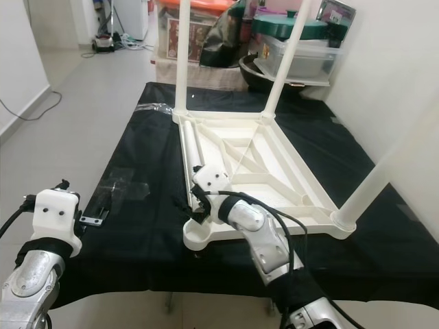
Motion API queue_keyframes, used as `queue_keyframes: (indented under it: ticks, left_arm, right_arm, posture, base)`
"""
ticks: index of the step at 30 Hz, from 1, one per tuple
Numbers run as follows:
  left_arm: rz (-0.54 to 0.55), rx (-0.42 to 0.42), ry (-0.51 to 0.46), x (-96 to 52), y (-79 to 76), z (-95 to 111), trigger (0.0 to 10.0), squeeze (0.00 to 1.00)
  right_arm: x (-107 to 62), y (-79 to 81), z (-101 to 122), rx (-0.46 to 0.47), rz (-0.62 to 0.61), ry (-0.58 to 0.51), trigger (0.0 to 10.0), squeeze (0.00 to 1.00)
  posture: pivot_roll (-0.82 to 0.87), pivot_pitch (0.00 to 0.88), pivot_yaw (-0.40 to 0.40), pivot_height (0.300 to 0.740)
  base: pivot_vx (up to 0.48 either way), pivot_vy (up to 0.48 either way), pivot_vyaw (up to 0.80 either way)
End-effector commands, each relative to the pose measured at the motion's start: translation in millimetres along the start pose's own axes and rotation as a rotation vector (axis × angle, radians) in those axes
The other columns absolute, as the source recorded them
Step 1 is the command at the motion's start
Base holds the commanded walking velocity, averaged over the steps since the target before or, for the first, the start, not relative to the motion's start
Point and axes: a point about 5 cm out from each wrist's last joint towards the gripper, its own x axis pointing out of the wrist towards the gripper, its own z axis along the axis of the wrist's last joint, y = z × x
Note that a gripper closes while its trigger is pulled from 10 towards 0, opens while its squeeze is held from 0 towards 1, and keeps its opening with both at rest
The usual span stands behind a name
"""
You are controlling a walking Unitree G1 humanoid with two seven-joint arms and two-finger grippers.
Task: Building children table
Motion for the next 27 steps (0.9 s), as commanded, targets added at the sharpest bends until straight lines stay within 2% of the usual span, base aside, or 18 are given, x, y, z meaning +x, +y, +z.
queue_keyframes:
  ticks: [1,2,3,5,6,7,8,11,15,20,27]
  left_arm:
    - [-0.013,0.014,0.01,1.1,-2.5,-4,10.0,0.0]
    - [-0.013,0.014,0.01,1.1,-2.5,-4,10.0,0.0]
    - [-0.015,0.014,0.011,1.8,-2.9,-4,10.0,0.0]
    - [-0.015,0.014,0.011,1.8,-2.9,-4,10.0,0.0]
    - [-0.016,0.013,0.01,1.9,-2.7,-4,10.0,0.0]
    - [-0.016,0.013,0.01,1.9,-2.7,-4,10.0,0.0]
    - [-0.016,0.013,0.008,2.1,-2.6,-3,10.0,0.0]
    - [-0.014,0.013,0.005,2.2,-2.6,-3,10.0,0.0]
    - [-0.007,0.013,0.0,2.2,-1.6,-2,10.0,0.0]
    - [-0.008,0.012,-0.001,2.5,-1.3,-2,10.0,0.0]
    - [-0.002,0.008,-0.002,2.2,-0.8,-2,10.0,0.0]
  right_arm:
    - [-1.2,-1.5,-4,-0.073,0.025,0.022,10.0,0.0]
    - [-1.2,-1.5,-4,-0.073,0.025,0.022,10.0,0.0]
    - [-2.3,-4.4,-8,-0.14,0.049,0.043,10.0,0.0]
    - [-2.3,-4.4,-8,-0.14,0.049,0.043,10.0,0.0]
    - [-2.3,-9.2,-12,-0.207,0.089,0.077,10.0,0.0]
    - [-2.3,-9.2,-12,-0.207,0.089,0.077,10.0,0.0]
    - [-1.6,-11.3,-15,-0.246,0.135,0.103,10.0,0.0]
    - [0.0,-11.6,-18,-0.272,0.165,0.123,10.0,0.0]
    - [1.0,-7.3,-26,-0.353,0.284,0.168,10.0,0.0]
    - [3.1,-10.1,-29,-0.38,0.3,0.184,10.0,0.0]
    - [4.3,-4.4,-22,-0.335,0.386,0.132,10.0,0.0]
  posture:
    - [0.11,0.0,-0.089,0.74]
    - [0.11,0.0,-0.089,0.74]
    - [0.11,0.0,-0.093,0.74]
    - [0.11,0.0,-0.093,0.74]
    - [0.11,0.0,-0.095,0.74]
    - [0.11,0.0,-0.095,0.74]
    - [0.12,0.0,-0.102,0.74]
    - [0.12,0.0,-0.108,0.74]
    - [0.13,0.0,-0.112,0.74]
    - [0.13,0.0,-0.113,0.74]
    - [0.13,0.0,-0.115,0.74]
  base:
    - [0.0,0.0,0.0]
    - [0.0,0.0,0.0]
    - [0.0,0.0,0.0]
    - [0.0,0.0,0.0]
    - [0.0,0.0,0.0]
    - [0.0,0.0,0.0]
    - [0.0,0.0,0.0]
    - [0.0,0.0,0.0]
    - [0.0,0.0,0.0]
    - [0.0,0.0,0.0]
    - [0.0,0.0,0.0]
